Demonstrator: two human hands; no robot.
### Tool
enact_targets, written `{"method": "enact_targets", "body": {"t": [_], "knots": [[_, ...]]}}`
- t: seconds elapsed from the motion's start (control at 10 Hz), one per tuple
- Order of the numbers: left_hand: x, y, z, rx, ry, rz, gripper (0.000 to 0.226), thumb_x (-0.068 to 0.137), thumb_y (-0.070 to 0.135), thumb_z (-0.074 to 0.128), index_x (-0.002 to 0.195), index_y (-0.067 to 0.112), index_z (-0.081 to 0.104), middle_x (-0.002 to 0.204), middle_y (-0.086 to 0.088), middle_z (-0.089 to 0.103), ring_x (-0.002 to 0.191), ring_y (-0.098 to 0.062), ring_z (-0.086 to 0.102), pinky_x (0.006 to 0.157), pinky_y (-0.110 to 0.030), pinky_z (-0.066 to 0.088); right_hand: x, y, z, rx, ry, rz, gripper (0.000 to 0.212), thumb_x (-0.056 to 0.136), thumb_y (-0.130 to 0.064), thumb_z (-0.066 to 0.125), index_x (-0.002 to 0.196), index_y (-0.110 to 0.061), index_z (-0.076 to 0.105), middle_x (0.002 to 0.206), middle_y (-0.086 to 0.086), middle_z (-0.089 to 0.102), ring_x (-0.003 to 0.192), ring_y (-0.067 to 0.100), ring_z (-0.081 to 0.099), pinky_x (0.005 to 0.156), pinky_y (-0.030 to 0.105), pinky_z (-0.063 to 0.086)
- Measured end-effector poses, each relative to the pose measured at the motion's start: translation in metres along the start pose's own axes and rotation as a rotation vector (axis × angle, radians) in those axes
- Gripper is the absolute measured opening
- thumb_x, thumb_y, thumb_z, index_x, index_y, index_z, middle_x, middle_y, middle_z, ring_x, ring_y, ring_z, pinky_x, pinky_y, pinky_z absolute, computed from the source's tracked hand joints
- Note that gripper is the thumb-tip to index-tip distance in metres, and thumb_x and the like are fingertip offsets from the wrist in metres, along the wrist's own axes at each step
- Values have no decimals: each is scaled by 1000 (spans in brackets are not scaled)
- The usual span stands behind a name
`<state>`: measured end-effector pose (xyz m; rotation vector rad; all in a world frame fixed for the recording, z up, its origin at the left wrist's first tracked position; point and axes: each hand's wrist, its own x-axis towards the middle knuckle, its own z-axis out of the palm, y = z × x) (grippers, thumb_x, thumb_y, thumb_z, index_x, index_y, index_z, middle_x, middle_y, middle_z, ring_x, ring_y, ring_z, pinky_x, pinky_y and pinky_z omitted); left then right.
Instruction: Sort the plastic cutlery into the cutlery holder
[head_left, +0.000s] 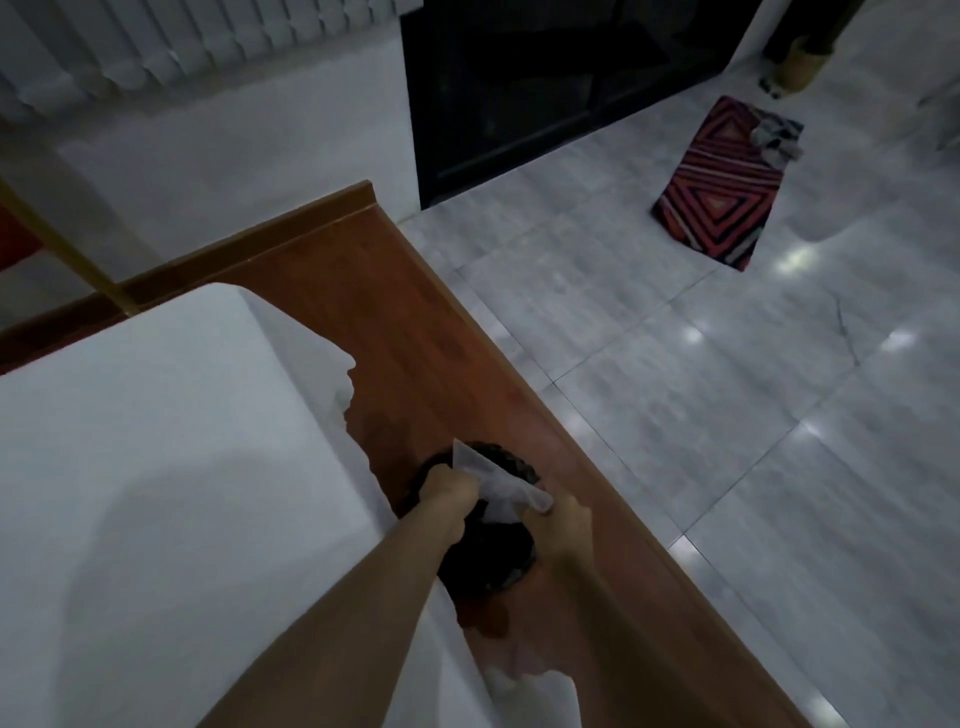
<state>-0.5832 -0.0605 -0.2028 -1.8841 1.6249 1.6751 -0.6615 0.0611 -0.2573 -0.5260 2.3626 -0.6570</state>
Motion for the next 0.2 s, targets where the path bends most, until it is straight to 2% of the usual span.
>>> {"method": "enact_targets", "body": {"t": [0.1,0.2], "knots": [[17,-8,10,110,29,13,37,99,8,38,133,-6,44,135,-23,50,123,-36,50,94,-34,44,2,9,11,69,-116,29,13,91,-22,61,88,-10,55,75,-2,58,77,20,61,60,19,45],[10,-4,7,160,32,-59,41,101,13,36,138,-3,37,135,-21,48,119,-36,51,94,-35,43,4,14,12,1,-280,6,44,93,-16,57,132,-9,40,116,8,59,108,29,59,73,26,44]]}}
